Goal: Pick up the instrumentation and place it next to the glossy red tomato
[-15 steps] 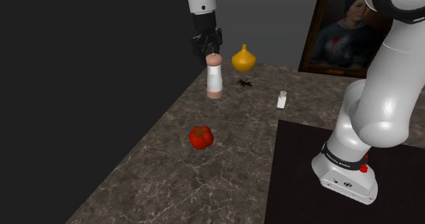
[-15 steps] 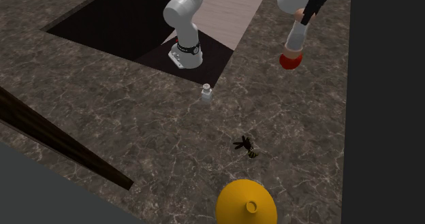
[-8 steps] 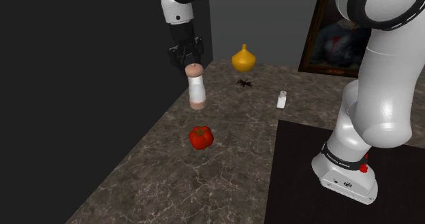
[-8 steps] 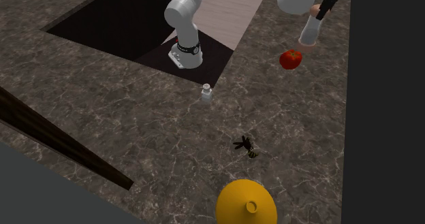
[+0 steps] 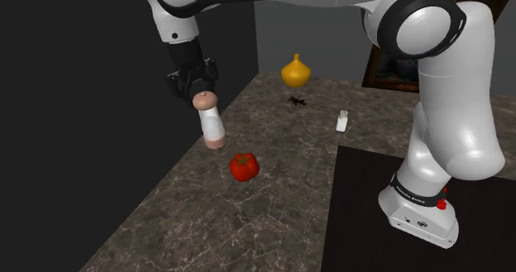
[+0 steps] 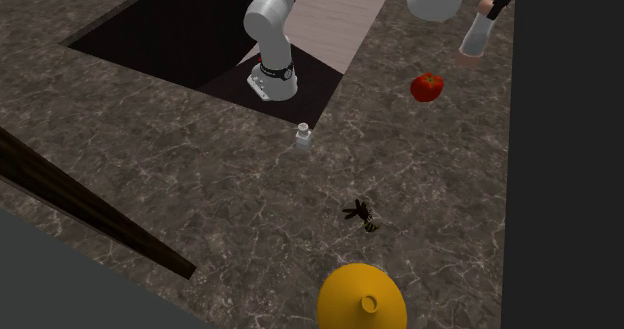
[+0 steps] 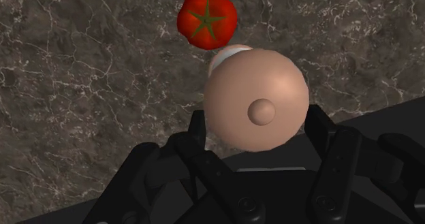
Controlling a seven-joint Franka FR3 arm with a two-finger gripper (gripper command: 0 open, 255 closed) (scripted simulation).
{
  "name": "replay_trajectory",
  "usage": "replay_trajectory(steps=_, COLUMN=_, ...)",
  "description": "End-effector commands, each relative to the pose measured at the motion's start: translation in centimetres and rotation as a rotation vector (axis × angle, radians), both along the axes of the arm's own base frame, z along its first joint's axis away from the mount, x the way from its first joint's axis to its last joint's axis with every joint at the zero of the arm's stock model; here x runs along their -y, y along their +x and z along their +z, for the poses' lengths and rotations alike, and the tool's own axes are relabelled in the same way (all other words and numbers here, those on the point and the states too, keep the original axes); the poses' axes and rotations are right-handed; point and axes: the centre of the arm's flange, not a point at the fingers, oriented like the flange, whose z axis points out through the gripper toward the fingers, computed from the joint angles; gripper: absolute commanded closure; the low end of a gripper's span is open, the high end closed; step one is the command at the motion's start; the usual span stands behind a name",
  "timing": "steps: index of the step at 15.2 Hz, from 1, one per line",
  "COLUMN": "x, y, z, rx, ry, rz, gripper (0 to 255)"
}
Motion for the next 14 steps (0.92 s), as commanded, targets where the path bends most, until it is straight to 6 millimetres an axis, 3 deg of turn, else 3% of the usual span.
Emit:
replay_trajectory(steps=1, x=-2.6, y=0.5, z=-0.5, rx=0.000, ry=0.001, rz=-0.001, gripper=255)
replay_trajectory(steps=4, x=-6.1, y=1.2, z=-0.9, rx=0.000, ry=0.001, rz=-0.001, gripper=255)
replay_trajectory(steps=14, x=-6.1, y=1.2, z=-6.2, rx=0.000, ry=0.001, rz=-0.001, gripper=255)
